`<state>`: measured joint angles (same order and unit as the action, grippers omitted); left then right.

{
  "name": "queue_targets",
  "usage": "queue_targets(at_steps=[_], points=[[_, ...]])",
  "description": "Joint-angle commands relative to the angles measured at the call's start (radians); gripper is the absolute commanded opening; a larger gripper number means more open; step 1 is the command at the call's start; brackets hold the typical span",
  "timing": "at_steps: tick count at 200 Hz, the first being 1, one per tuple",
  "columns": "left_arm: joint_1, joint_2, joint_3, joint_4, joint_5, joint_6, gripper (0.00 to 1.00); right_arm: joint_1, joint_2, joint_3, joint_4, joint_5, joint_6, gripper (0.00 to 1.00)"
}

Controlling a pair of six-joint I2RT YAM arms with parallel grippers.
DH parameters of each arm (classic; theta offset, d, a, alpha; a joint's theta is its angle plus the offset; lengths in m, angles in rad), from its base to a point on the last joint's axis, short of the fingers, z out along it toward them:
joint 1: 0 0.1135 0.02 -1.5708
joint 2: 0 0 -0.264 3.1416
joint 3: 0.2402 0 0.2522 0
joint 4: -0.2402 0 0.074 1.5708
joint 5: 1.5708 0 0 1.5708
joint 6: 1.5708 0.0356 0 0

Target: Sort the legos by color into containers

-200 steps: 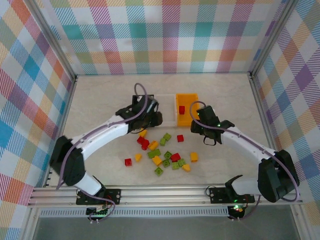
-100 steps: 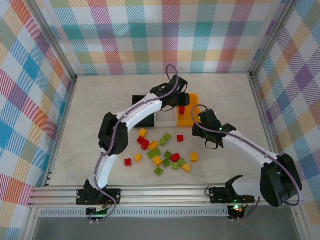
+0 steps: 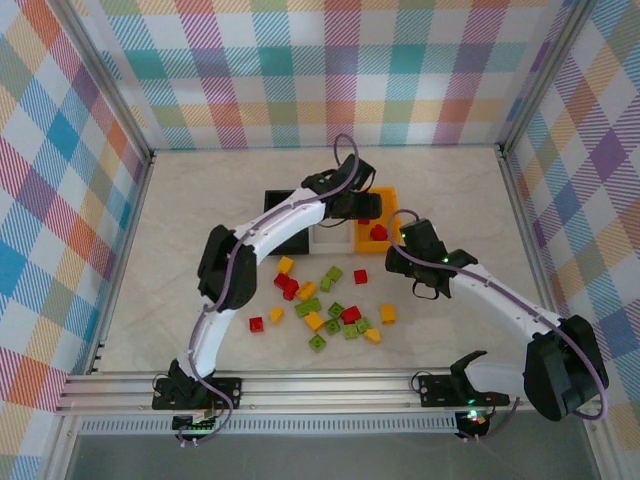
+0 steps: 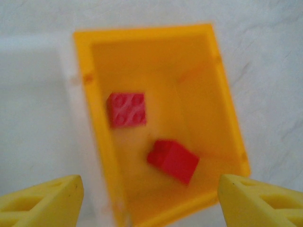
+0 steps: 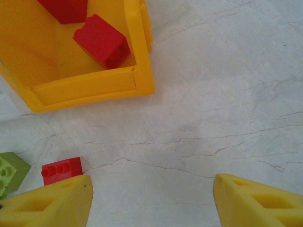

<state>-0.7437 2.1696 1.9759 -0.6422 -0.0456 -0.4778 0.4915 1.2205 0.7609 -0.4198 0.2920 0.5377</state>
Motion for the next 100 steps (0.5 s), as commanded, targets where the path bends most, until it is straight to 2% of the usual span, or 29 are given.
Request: queue_targets(at_steps=[1, 19, 46, 72, 100], points=[[-0.009, -0.229, -0.195, 0.096, -0.007, -0.004, 0.77, -0.004, 0.0, -0.006, 0.029, -0.045, -0.022, 0.68], [-0.009, -0.385, -0.408, 0.156, -0.005, -0.028, 0.79, 0.002, 0.024, 0.0, 0.053, -0.09, -0.033, 0.67], [-0.007, -0.588, -0.707, 0.191, -0.04, -0.063, 0.84, 0.037, 0.077, 0.022, 0.06, -0.091, -0.035, 0.66], [0.002, -0.745, -0.912, 0.146, -0.076, -0.103, 0.84, 0.053, 0.11, 0.029, 0.068, -0.094, -0.025, 0.65], [0.012, -0.931, -1.106, 0.115, -0.062, -0.132, 0.84, 0.057, 0.119, 0.026, 0.072, -0.092, -0.022, 0.64]])
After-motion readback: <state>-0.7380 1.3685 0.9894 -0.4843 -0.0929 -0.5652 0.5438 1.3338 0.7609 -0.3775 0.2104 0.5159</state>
